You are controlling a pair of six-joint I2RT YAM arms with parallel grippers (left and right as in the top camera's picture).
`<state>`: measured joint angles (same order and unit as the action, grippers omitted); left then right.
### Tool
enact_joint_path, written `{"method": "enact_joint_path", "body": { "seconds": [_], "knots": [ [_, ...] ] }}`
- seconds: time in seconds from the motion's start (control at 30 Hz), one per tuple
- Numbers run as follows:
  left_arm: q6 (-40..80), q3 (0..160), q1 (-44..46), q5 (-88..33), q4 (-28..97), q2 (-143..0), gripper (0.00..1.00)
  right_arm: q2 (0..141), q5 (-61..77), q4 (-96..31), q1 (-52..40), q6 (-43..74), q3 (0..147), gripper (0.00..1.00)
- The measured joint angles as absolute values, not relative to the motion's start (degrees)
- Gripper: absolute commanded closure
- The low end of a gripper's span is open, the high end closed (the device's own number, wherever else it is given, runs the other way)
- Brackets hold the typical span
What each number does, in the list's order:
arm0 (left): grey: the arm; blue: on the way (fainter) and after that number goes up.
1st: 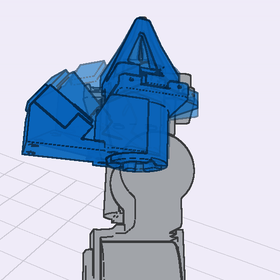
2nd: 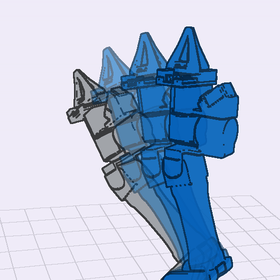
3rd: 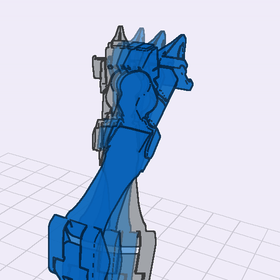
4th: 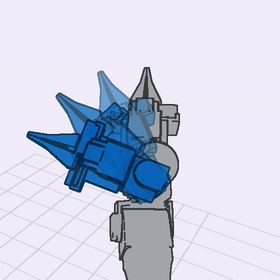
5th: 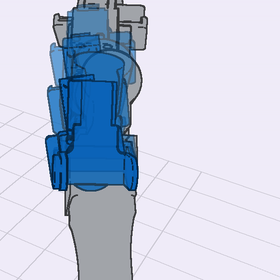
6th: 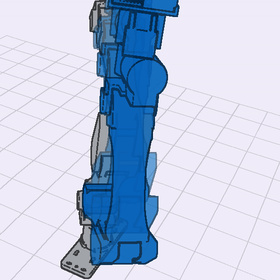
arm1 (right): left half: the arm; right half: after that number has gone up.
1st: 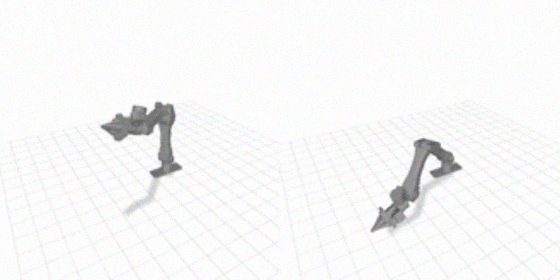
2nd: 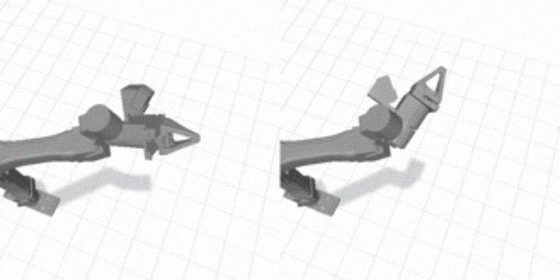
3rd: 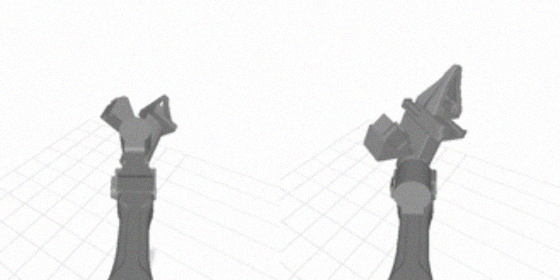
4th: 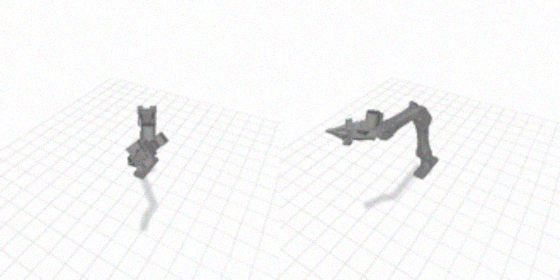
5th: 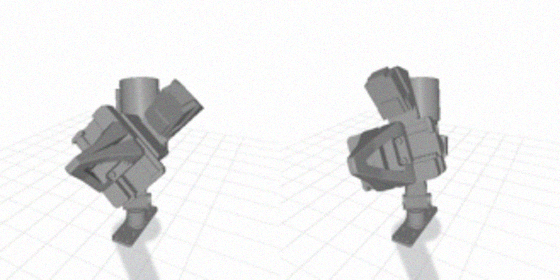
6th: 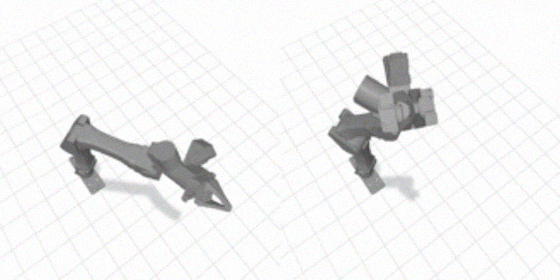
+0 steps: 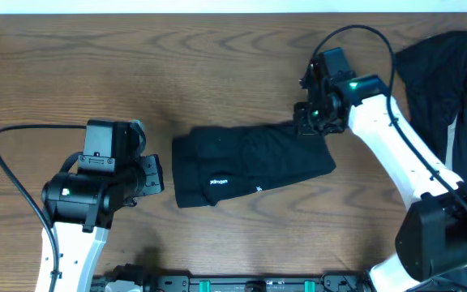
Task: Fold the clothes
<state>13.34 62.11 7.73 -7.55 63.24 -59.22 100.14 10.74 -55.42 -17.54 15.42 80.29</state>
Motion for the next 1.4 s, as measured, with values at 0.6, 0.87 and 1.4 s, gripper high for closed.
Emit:
{"method": "enact_joint_path", "body": {
  "seconds": [0.6, 0.87, 1.4],
  "knots": [
    [13.34, 62.11, 7.73, -7.55, 64.6, -59.22, 0.52, 100.14, 10.44, -56.95, -16.93, 13.8, 80.29, 0.99],
    [13.34, 62.11, 7.73, -7.55, 64.73, -59.22, 0.52, 100.14, 10.44, -57.52, -16.93, 13.56, 80.29, 0.99],
    [13.34, 62.11, 7.73, -7.55, 65.12, -59.27, 0.52, 100.14, 17.17, -38.24, -19.35, 14.79, 68.82, 0.99]
  ]
}}
